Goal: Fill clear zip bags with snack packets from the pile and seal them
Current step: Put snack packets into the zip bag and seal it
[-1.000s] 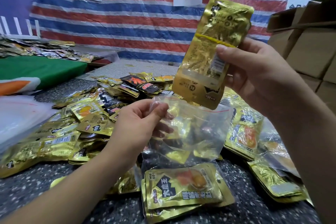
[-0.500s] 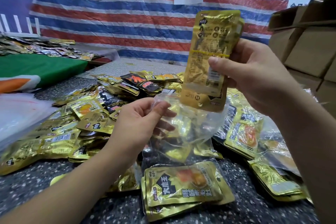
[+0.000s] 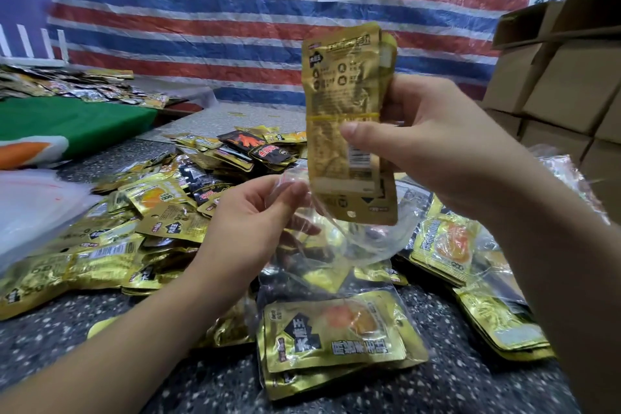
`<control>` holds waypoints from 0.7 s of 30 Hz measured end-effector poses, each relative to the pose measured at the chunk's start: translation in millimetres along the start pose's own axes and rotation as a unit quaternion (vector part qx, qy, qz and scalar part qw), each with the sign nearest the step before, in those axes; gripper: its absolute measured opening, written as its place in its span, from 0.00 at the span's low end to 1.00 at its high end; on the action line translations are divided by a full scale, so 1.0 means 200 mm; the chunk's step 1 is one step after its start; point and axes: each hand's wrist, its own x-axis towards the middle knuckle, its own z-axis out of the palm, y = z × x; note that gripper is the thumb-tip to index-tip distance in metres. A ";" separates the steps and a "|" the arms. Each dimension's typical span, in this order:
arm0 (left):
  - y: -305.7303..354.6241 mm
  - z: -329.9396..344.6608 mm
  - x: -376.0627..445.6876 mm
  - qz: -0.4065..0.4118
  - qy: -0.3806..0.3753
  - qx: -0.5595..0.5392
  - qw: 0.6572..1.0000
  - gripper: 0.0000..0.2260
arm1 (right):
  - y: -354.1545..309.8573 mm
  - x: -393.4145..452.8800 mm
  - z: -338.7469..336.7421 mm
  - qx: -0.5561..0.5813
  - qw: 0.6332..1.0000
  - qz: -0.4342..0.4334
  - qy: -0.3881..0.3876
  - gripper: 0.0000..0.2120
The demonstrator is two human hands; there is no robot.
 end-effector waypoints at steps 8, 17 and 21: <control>-0.01 0.03 -0.01 0.004 0.005 0.048 0.999 0.15 | -0.02 -0.02 0.04 -0.138 0.987 0.070 0.038 0.04; 0.00 0.02 0.00 -0.021 0.023 0.025 0.999 0.20 | 0.05 -0.01 0.05 -0.044 0.996 0.019 -0.073 0.08; 0.01 0.02 0.01 0.014 0.031 0.006 0.999 0.18 | 0.08 0.00 -0.01 -0.128 0.978 0.009 -0.166 0.11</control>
